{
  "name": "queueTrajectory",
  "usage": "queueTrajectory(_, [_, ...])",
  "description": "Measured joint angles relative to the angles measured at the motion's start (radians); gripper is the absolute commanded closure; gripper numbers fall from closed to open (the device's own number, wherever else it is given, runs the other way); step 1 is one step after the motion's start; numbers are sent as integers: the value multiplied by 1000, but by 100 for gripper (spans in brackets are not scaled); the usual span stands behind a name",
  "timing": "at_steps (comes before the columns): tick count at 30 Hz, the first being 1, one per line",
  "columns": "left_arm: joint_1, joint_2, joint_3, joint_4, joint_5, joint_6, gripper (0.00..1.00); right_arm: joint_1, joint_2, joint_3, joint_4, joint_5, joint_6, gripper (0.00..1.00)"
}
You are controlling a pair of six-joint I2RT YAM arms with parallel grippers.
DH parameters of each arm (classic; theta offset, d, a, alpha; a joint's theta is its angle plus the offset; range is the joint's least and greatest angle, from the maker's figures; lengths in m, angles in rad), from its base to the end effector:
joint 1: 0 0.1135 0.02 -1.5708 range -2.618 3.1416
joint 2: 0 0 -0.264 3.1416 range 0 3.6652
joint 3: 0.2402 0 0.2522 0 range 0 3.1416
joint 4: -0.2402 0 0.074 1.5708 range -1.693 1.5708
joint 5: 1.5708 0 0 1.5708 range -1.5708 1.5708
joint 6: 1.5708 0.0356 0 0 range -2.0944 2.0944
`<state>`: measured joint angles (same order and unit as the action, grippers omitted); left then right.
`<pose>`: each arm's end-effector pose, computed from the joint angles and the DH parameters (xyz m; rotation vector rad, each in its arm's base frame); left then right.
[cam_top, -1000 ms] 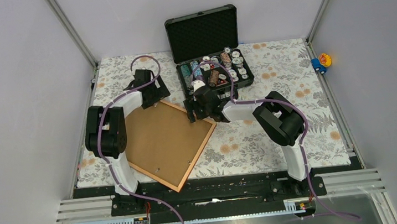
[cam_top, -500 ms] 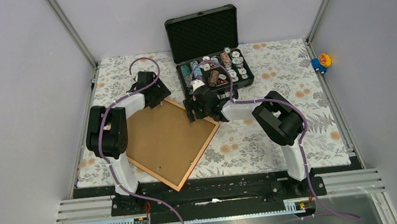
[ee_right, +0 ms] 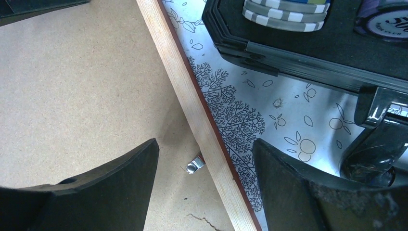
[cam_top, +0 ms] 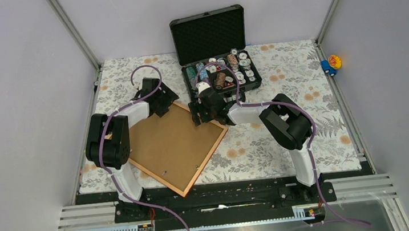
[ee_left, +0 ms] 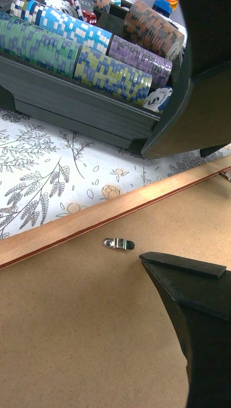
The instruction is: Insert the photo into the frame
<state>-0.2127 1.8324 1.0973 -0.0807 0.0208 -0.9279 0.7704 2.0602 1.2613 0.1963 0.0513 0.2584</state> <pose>0.3765 -0.0821 0.1689 -0.8520 2.3091 -0.5485 0.3229 0.3108 0.1507 -0.5335 2.1568 0.5251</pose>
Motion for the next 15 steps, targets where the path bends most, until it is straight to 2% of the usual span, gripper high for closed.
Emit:
queueTrajectory(6, [-1, 20, 33, -35, -3, 3, 28, 0, 2, 2, 0, -8, 0, 23])
queueTrajectory(15, [-5, 107, 163, -105, -21, 60, 28, 0, 2, 2, 0, -10, 0, 24])
